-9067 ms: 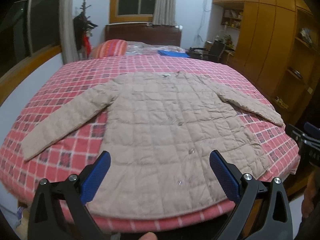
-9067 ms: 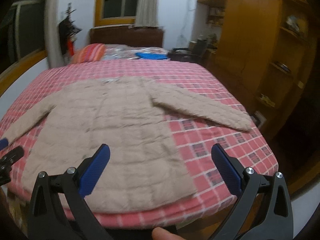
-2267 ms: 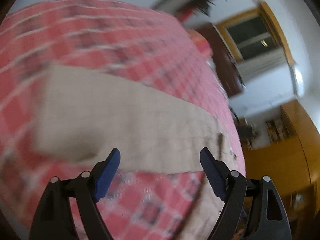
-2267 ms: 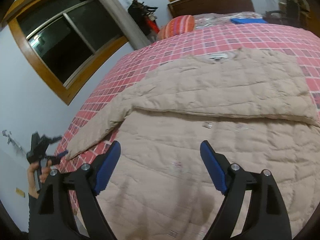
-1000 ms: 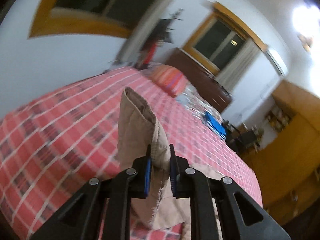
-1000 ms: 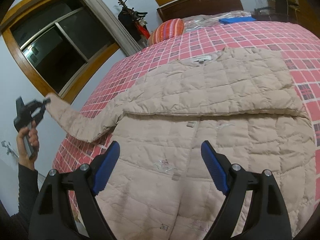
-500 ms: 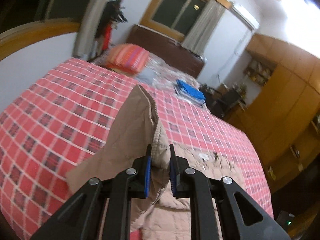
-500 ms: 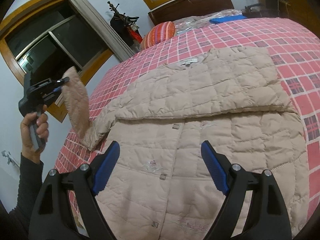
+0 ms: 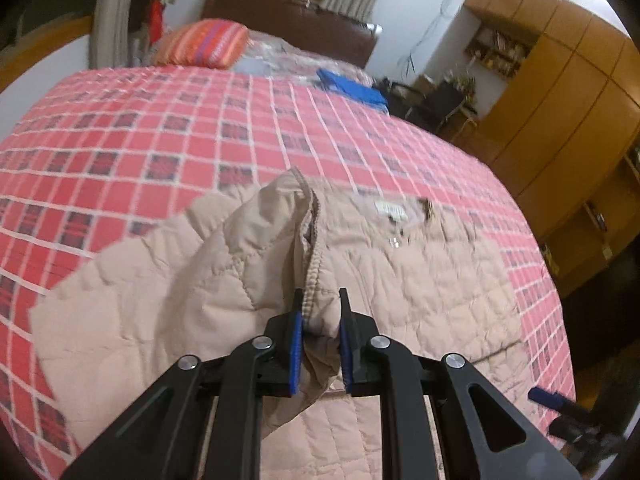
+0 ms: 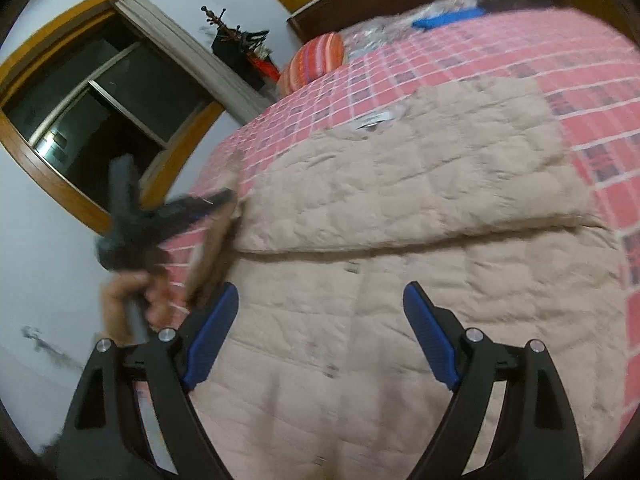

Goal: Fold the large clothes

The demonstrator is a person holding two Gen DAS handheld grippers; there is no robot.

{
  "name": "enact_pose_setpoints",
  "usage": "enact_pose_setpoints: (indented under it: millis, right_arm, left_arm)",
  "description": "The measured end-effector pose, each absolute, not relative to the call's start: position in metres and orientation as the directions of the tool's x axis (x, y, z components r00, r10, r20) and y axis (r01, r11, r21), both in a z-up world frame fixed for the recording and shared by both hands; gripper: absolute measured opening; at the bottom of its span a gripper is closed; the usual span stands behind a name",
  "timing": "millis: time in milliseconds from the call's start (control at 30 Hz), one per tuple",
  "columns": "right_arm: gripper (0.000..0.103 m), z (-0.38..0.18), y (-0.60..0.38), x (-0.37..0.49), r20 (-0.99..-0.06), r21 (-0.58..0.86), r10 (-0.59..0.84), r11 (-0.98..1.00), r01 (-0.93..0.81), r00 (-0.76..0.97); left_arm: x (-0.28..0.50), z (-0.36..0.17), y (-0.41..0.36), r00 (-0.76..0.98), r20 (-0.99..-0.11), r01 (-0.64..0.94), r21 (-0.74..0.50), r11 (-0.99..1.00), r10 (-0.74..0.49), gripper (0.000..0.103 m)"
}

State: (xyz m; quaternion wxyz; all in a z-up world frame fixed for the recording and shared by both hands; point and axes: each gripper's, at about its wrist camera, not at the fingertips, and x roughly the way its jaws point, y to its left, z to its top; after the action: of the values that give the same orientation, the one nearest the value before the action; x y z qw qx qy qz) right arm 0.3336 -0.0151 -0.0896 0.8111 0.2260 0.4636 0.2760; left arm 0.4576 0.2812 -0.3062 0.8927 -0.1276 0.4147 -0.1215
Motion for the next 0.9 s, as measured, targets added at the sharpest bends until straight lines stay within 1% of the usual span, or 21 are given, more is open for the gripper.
enact_pose_setpoints:
  millis: [100, 200, 267, 300, 333, 400, 433, 500, 600, 700, 767, 833, 867, 900]
  right_arm:
    - [0.089, -0.094, 0.003, 0.373, -0.600, 0.716, 0.741, 0.665, -0.210, 0.301]
    - [0.089, -0.108, 0.028, 0.420, -0.533, 0.817, 0.826, 0.559, -0.141, 0.186]
    - [0.089, -0.125, 0.049, 0.452, -0.471, 0.876, 0.877, 0.478, -0.062, 0.096]
    - [0.088, -0.131, 0.056, 0.460, -0.463, 0.884, 0.883, 0.467, -0.040, 0.075]
    - [0.088, -0.139, 0.067, 0.472, -0.462, 0.886, 0.886, 0.463, -0.017, 0.045]
    - [0.084, -0.149, 0.081, 0.487, -0.473, 0.881, 0.881, 0.473, 0.004, 0.012]
    - [0.084, -0.153, 0.088, 0.494, -0.476, 0.879, 0.879, 0.476, 0.009, -0.009]
    - [0.075, -0.158, 0.106, 0.502, -0.494, 0.869, 0.868, 0.495, -0.002, -0.052]
    - [0.070, -0.158, 0.125, 0.508, -0.528, 0.849, 0.845, 0.526, -0.037, -0.087]
    - [0.069, -0.158, 0.141, 0.510, -0.570, 0.822, 0.817, 0.566, -0.066, -0.093]
    - [0.067, -0.158, 0.148, 0.511, -0.586, 0.810, 0.805, 0.581, -0.073, -0.093]
    - [0.059, -0.160, 0.151, 0.513, -0.603, 0.798, 0.793, 0.598, -0.077, -0.091]
    - [0.046, -0.159, 0.152, 0.513, -0.613, 0.790, 0.785, 0.608, -0.078, -0.090]
    - [0.022, -0.159, 0.153, 0.513, -0.620, 0.784, 0.779, 0.615, -0.082, -0.093]
  left_arm:
    - [0.458, -0.317, 0.273, 0.606, -0.723, 0.122, -0.329, 0.937, -0.333, 0.015]
    - [0.457, -0.330, 0.265, 0.574, -0.744, 0.144, -0.320, 0.936, -0.343, 0.019]
    - [0.453, -0.334, 0.263, 0.574, -0.740, 0.157, -0.320, 0.934, -0.350, 0.027]
    - [0.451, -0.335, 0.263, 0.572, -0.736, 0.164, -0.328, 0.930, -0.361, 0.034]
    - [0.448, -0.335, 0.263, 0.574, -0.730, 0.172, -0.336, 0.926, -0.372, 0.042]
    - [0.436, -0.332, 0.267, 0.587, -0.709, 0.190, -0.350, 0.917, -0.392, 0.050]
    - [0.432, -0.330, 0.270, 0.591, -0.701, 0.192, -0.359, 0.914, -0.399, 0.052]
    - [0.418, -0.324, 0.281, 0.610, -0.669, 0.191, -0.396, 0.898, -0.425, 0.056]
    - [0.393, -0.316, 0.305, 0.637, -0.625, 0.177, -0.452, 0.874, -0.452, 0.057]
    - [0.366, -0.311, 0.336, 0.689, -0.568, 0.136, -0.508, 0.850, -0.450, 0.064]
    - [0.351, -0.312, 0.355, 0.717, -0.551, 0.095, -0.530, 0.843, -0.428, 0.065]
    - [0.341, -0.313, 0.370, 0.731, -0.544, 0.069, -0.541, 0.838, -0.412, 0.065]
    - [0.338, -0.314, 0.375, 0.734, -0.544, 0.058, -0.546, 0.836, -0.407, 0.065]
    - [0.334, -0.314, 0.383, 0.739, -0.544, 0.042, -0.550, 0.834, -0.396, 0.065]
